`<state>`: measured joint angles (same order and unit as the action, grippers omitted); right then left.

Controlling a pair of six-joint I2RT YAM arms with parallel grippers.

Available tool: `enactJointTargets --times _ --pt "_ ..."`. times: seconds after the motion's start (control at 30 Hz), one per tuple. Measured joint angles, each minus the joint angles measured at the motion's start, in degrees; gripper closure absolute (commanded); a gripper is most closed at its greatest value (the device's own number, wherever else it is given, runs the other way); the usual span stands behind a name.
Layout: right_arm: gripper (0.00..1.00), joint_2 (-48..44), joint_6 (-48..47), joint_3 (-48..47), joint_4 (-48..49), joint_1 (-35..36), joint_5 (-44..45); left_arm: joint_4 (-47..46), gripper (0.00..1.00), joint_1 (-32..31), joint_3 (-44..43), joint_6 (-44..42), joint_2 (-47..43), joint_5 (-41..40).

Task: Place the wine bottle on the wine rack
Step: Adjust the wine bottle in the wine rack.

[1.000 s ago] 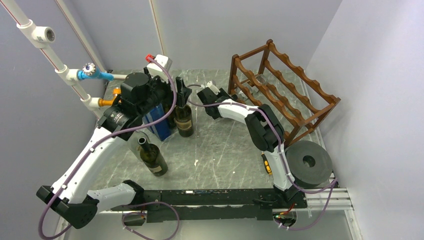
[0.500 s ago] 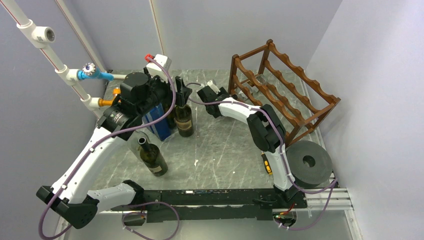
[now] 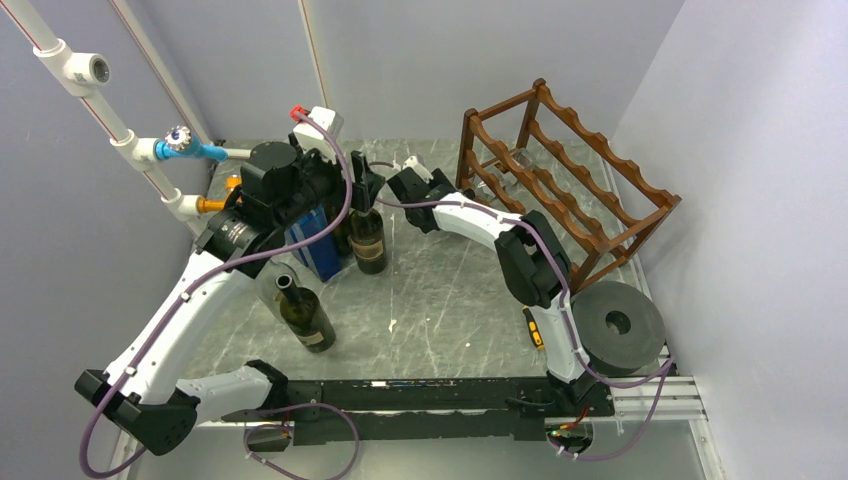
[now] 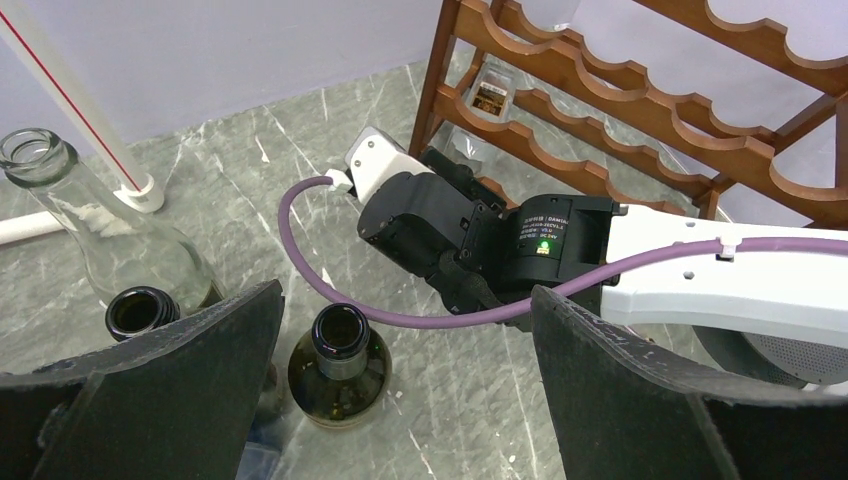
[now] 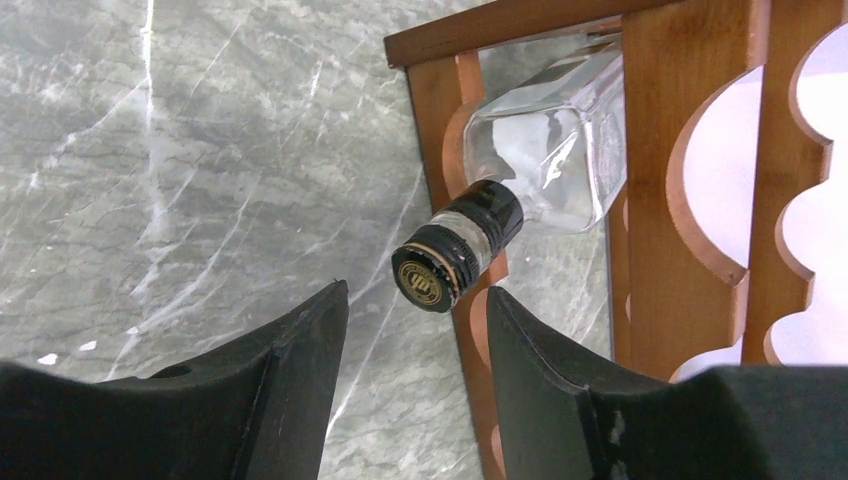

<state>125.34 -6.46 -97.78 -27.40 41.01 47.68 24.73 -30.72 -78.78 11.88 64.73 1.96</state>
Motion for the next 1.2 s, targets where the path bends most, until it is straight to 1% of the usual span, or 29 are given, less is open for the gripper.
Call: enactJointTargets --times 0.17,0.3,0.63,0.77,0.8,0.87,0.9,1.1,1.2 --pt "0.44 0.00 -1.11 -0.59 0.07 -0.17 0.42 0.00 0.01 0.17 0.00 0.09 0.00 0.44" --pt "0.48 0.02 -1.97 -0.63 0.48 -0.22 0.39 0.00 0.01 0.44 0.00 0.50 0.00 1.09" --pt "0.51 1.51 -2.64 -1.01 1.14 -0.74 0.46 0.00 0.01 0.66 0.00 1.14 0.07 1.46" --pt "0.51 2.45 -3.45 -1.01 1.42 -0.87 2.10 -0.02 0.01 0.70 0.00 1.16 0.35 1.81" --pt "0.53 2.51 -3.54 -1.01 1.57 -0.85 2.38 0.00 0.01 0.74 0.00 1.18 0.44 1.88" --pt "0.59 2.67 -3.87 -0.98 1.97 -0.85 2.86 0.00 0.01 0.87 0.00 1.25 0.66 1.97" --pt "0.63 2.73 -4.11 -0.96 2.14 -0.85 3.26 0.00 0.01 0.92 0.00 1.33 0.70 2.01" --pt "1.00 2.97 -4.85 -0.92 2.45 -0.66 4.85 -0.02 0.01 1.25 0.00 1.40 0.76 2.49" --pt "1.00 3.30 -5.16 -0.92 2.47 -0.20 5.92 -0.02 0.01 1.29 0.00 1.44 0.79 2.78"
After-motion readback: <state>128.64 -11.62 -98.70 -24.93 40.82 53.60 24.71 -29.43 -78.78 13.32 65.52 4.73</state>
